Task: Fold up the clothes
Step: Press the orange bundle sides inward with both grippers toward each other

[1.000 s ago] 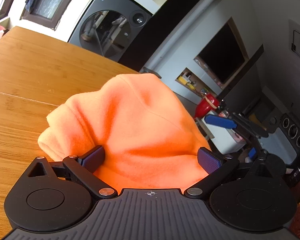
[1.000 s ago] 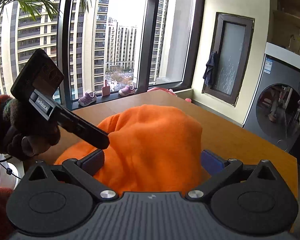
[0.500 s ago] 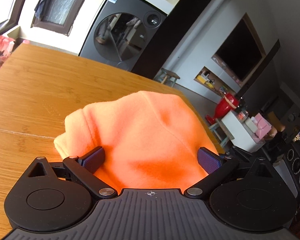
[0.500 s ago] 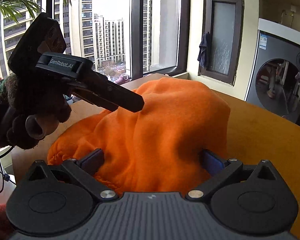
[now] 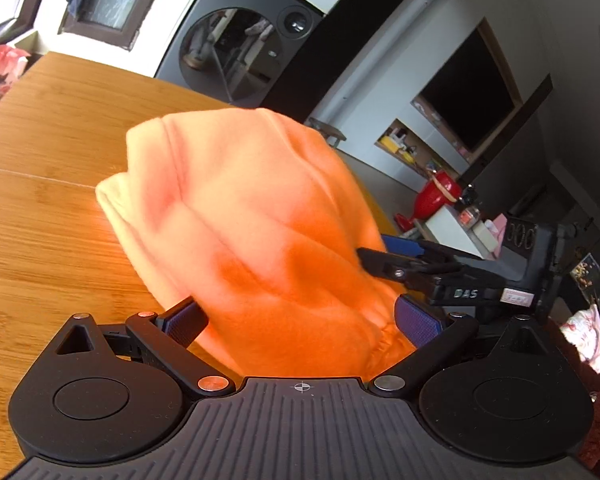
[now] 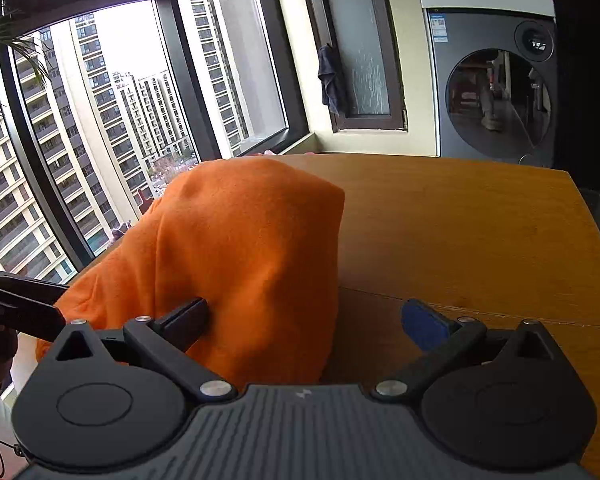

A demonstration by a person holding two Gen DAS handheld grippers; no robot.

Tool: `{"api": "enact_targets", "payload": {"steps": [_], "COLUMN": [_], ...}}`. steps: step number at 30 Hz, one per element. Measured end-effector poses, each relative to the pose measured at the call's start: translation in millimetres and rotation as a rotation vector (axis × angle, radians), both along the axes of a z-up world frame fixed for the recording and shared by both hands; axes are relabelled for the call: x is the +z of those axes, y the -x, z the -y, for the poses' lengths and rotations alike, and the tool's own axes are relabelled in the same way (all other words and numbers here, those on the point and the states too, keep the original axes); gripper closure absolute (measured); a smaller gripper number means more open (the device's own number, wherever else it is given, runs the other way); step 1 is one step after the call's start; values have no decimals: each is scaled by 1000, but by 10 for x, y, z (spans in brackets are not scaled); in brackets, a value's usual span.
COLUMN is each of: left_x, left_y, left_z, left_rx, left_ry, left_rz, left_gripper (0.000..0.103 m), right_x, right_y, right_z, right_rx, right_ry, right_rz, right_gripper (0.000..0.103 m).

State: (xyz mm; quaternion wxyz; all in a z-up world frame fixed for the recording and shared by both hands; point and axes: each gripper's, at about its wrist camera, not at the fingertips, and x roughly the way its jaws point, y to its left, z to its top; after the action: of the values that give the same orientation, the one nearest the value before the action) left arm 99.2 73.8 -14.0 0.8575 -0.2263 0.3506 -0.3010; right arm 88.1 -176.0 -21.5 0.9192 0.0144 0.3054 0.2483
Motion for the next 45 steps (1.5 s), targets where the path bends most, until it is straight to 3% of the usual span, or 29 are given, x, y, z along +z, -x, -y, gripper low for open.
{"api": "enact_targets", "payload": {"steps": [2, 6, 10, 15, 18, 20, 23, 25, 29, 35, 37, 39, 42, 45], "left_x": [73, 222, 381, 630, 581, 394, 60, -79, -142, -154, -72, 104, 340, 340], "left_y": [37, 107, 248, 256, 49, -166, -418, -462, -460, -481, -428, -336, -274, -401], "left_z": [52, 151, 45, -228, -223, -186, -165, -162, -213, -200, -197, -214, -234, -142], "left_rx": [-51, -109, -55, 57, 76, 93, 106, 112, 112, 109, 122, 126, 116, 89], "left_ry": [47, 1, -69, -23, 42, 58, 46, 22, 30, -10, -39, -44, 13, 42], "left_rz": [38, 103, 183, 256, 252, 172, 28, -10, -5, -6, 9, 77, 165, 158], "left_gripper": [2, 2, 2, 1, 1, 1, 1, 1, 1, 1, 1, 1, 1, 0], "right_x": [11, 46, 9, -3, 56, 119, 225, 256, 106, 21, 14, 3, -8, -1], "right_y": [44, -55, -168, -107, -67, -41, 18, 78, 186, 225, 180, 165, 154, 156], "right_z": [-26, -41, -95, -244, -384, -436, -345, -261, -275, -554, -568, -562, -548, -560], "right_rx": [-2, -17, -31, -8, 19, 38, 109, 153, 149, 195, 186, 176, 170, 163], "right_ry": [41, 93, 100, 143, 185, 190, 95, 23, 51, 237, 218, 199, 183, 185], "right_rz": [44, 76, 72, 108, 150, 161, 108, 58, 8, 126, 94, 73, 64, 69], "right_gripper": [0, 0, 0, 0, 0, 0, 0, 0, 0, 0, 0, 0, 0, 0]}}
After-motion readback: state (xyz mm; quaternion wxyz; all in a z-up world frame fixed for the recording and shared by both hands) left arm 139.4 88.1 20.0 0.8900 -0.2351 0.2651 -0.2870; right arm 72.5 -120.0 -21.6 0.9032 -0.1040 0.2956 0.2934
